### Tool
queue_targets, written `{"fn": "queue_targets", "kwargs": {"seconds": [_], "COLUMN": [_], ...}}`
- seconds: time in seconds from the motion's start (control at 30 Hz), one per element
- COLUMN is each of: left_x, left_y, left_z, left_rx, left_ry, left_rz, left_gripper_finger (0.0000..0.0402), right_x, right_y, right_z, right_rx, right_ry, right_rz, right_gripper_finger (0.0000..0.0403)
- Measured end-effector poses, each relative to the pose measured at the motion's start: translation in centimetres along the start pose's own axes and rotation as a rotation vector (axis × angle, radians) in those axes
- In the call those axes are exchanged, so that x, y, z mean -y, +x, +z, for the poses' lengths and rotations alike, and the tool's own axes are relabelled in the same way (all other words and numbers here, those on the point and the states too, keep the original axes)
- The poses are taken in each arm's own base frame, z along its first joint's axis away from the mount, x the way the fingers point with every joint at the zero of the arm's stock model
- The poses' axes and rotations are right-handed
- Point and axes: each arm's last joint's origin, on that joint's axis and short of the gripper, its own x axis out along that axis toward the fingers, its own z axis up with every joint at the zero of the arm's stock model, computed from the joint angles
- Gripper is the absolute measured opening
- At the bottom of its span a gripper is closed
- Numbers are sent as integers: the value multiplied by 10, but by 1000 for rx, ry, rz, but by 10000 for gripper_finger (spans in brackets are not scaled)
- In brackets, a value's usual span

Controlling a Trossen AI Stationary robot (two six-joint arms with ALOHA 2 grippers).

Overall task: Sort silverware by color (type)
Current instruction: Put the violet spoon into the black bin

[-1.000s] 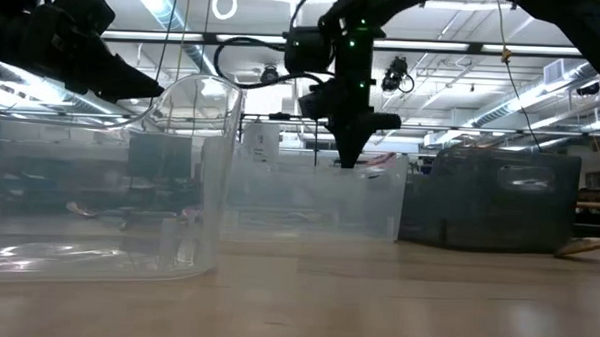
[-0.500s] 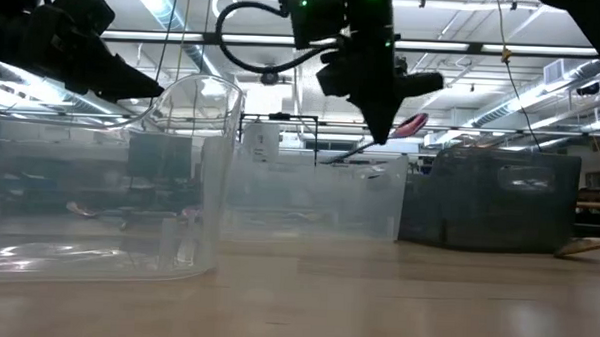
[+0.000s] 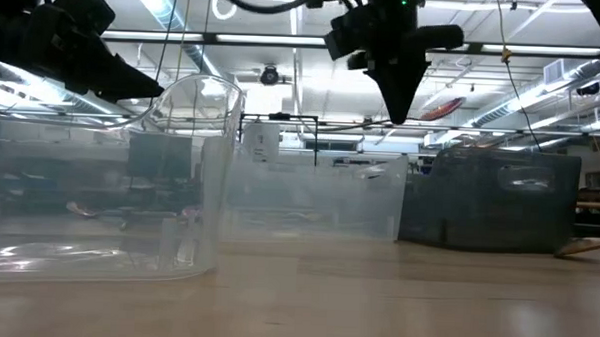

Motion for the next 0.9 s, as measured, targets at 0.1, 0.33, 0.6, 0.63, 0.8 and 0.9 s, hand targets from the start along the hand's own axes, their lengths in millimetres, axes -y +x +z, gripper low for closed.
{"fn": "queue_targets", "kwargs": {"seconds": [0.1,0.33,0.6,0.63,0.8,0.9], "left_x": [0,0,0,0,0,0], "left_y": [0,0,0,0,0,0], "left_z": [0,0,0,0,0,-1], "left_rx": [0,0,0,-1,-2,-8], "left_ry": [0,0,-26,-26,-25,-23], "left_rz": [0,0,-1,-1,-1,-1], "left_gripper_finger": [144,144,144,144,144,144], "right_x": [2,1,-10,-11,-22,-30], "right_y": [0,-2,-9,-10,-10,-6], "right_z": [-1,-2,-4,-4,-3,-9], "right_rx": [2,1,21,21,17,-2], "right_ry": [229,361,349,354,321,270], "right_rz": [42,106,95,100,109,60], "right_gripper_finger": [15,15,15,14,14,14]}}
